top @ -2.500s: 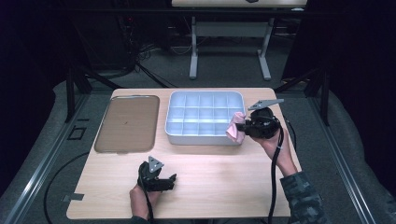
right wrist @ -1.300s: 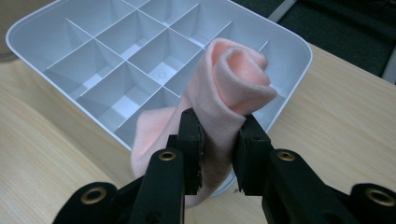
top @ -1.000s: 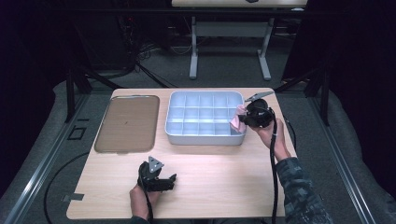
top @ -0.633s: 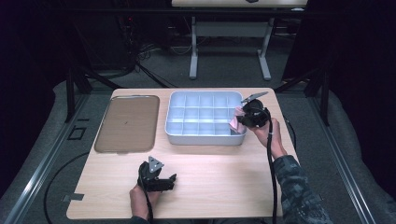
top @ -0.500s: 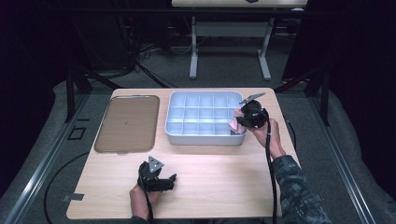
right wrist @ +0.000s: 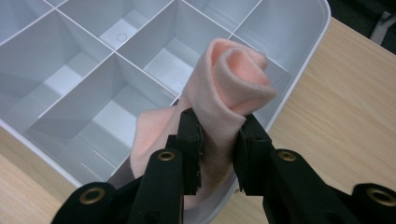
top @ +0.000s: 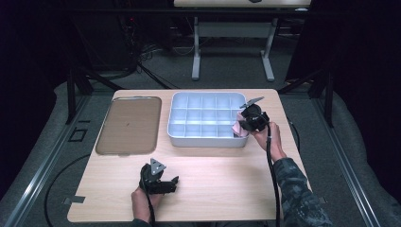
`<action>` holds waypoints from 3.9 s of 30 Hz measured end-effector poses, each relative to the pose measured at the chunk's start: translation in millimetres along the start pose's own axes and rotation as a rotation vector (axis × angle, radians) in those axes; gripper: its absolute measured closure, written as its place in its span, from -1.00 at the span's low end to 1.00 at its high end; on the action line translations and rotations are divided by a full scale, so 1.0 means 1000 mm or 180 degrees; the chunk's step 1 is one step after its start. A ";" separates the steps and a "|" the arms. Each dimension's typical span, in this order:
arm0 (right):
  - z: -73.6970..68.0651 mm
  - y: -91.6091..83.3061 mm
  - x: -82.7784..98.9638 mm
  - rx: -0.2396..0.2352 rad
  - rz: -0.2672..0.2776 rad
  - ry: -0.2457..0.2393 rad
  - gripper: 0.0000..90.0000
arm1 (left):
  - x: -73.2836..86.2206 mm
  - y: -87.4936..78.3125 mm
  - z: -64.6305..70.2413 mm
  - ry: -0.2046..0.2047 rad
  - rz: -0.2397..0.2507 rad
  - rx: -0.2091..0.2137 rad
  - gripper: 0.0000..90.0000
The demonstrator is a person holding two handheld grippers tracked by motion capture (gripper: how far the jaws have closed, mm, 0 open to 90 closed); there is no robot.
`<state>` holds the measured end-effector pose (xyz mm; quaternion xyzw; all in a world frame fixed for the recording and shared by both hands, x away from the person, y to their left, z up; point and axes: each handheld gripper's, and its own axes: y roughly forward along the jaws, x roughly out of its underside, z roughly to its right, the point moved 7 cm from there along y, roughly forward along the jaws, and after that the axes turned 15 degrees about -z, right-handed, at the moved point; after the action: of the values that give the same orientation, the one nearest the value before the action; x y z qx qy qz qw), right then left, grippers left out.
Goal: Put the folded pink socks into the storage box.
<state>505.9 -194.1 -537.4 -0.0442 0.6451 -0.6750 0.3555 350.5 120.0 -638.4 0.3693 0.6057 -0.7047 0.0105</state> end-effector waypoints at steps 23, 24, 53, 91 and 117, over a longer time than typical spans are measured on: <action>-0.007 0.014 0.005 0.0121 -0.0287 -0.0166 0.65 | 0.000 0.000 0.000 0.0000 0.0011 0.0000 -0.73; -0.007 0.014 0.005 0.0118 -0.0293 -0.0175 0.65 | 0.000 0.000 0.000 0.0000 0.0009 0.0000 -0.73; -0.003 0.004 0.012 -0.0311 -0.0218 -0.0086 0.20 | 0.000 0.000 0.000 0.0001 0.0010 0.0000 -0.73; -0.018 0.005 0.010 -0.0520 0.0036 0.0001 0.61 | 0.000 0.000 0.000 0.0007 0.0006 0.0004 -0.73; -0.018 -0.096 0.071 -0.0538 0.0589 0.0039 -0.81 | 0.000 0.000 0.000 0.0009 0.0004 0.0002 -0.73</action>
<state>403.3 -225.3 -481.6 -0.0102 0.7032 -0.5827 0.4073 350.4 119.6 -638.3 0.3707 0.6052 -0.7044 0.0100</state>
